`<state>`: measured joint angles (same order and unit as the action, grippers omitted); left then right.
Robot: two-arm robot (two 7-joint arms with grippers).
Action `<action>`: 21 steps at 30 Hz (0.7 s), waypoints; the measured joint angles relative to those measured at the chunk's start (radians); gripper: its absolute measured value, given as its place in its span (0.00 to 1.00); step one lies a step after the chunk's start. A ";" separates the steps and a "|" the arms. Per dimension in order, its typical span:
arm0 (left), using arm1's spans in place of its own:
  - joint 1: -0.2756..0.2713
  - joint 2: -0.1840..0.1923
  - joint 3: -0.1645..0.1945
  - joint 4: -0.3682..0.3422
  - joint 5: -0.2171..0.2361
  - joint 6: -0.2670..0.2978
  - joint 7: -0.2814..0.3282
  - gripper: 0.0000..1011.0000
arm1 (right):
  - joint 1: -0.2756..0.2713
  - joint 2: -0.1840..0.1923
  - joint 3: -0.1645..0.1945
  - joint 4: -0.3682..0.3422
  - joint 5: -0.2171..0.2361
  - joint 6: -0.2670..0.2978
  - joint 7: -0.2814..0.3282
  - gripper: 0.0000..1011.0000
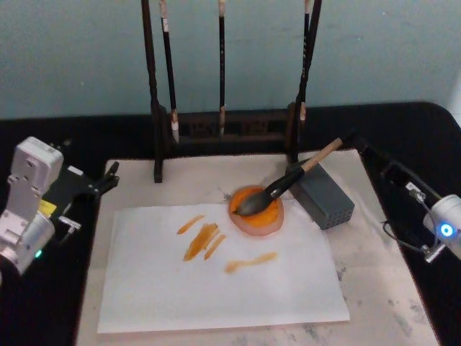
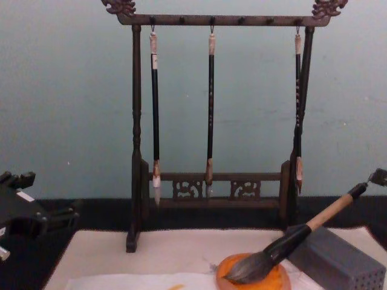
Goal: Pick up the brush from the inkstone, write on the paper, then place the brush back to its original position.
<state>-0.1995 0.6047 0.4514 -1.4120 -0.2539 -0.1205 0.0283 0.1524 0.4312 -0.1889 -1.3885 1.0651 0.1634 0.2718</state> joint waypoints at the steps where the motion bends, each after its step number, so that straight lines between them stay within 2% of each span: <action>1: 0.000 0.000 0.000 0.000 0.000 0.000 0.000 0.99 | 0.006 -0.002 -0.003 0.007 0.001 -0.001 0.002 0.99; 8: 0.000 0.000 0.000 0.000 0.000 0.000 0.000 0.99 | 0.068 -0.041 -0.026 0.095 0.035 -0.019 0.006 0.99; 21: 0.000 0.000 0.000 0.000 0.000 0.000 0.000 0.99 | 0.136 -0.124 -0.044 0.212 0.099 -0.074 0.009 0.99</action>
<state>-0.1995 0.6047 0.4514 -1.4119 -0.2539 -0.1205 0.0283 0.2880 0.3074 -0.2333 -1.1760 1.1644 0.0896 0.2807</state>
